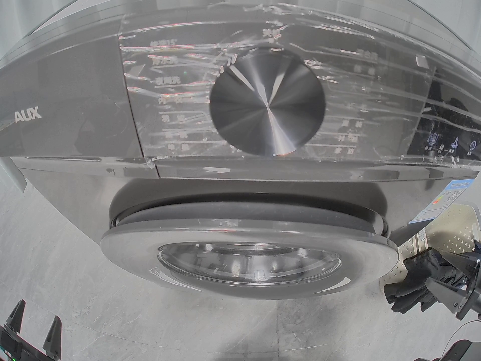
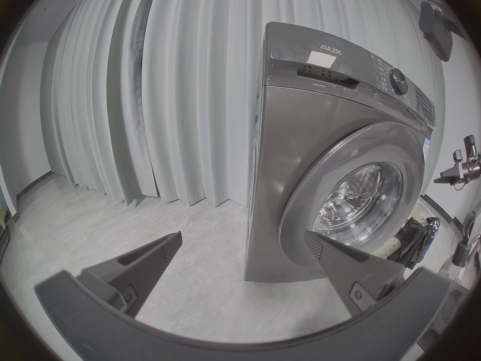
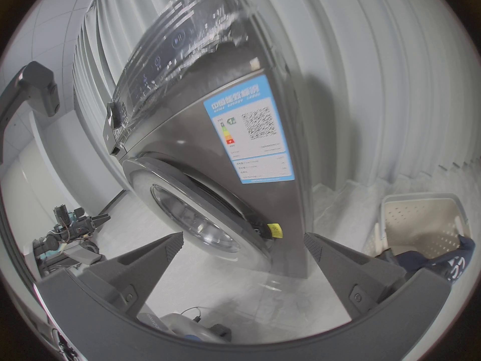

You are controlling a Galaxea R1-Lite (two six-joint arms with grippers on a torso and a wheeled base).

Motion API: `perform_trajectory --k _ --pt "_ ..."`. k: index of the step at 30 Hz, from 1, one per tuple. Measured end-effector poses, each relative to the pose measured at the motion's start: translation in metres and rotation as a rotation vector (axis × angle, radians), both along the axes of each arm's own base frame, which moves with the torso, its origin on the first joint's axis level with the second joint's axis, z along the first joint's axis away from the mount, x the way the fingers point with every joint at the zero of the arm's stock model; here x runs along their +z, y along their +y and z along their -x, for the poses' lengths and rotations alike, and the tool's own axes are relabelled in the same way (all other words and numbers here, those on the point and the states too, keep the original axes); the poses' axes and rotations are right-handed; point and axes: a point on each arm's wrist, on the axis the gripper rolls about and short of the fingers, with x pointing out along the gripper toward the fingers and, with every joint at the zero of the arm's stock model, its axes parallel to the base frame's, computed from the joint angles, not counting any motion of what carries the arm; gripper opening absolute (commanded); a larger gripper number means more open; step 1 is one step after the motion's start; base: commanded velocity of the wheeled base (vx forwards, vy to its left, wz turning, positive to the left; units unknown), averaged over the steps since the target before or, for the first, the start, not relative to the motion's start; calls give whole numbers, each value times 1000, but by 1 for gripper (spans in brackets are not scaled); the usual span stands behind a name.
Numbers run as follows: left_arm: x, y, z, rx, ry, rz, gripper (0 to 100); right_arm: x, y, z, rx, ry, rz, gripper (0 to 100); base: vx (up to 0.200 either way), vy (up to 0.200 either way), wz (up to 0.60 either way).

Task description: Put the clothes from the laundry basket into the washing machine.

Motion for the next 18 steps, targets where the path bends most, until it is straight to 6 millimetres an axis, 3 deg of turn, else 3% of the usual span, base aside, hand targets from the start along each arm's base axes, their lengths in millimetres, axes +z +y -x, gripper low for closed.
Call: perform_trajectory --k 10,18 --pt "0 0 0 0 0 0 100 7 25 -43 105 55 -11 100 0 0 0" --pt "0 0 0 0 0 1 100 10 40 -66 123 109 14 100 0 0 0"
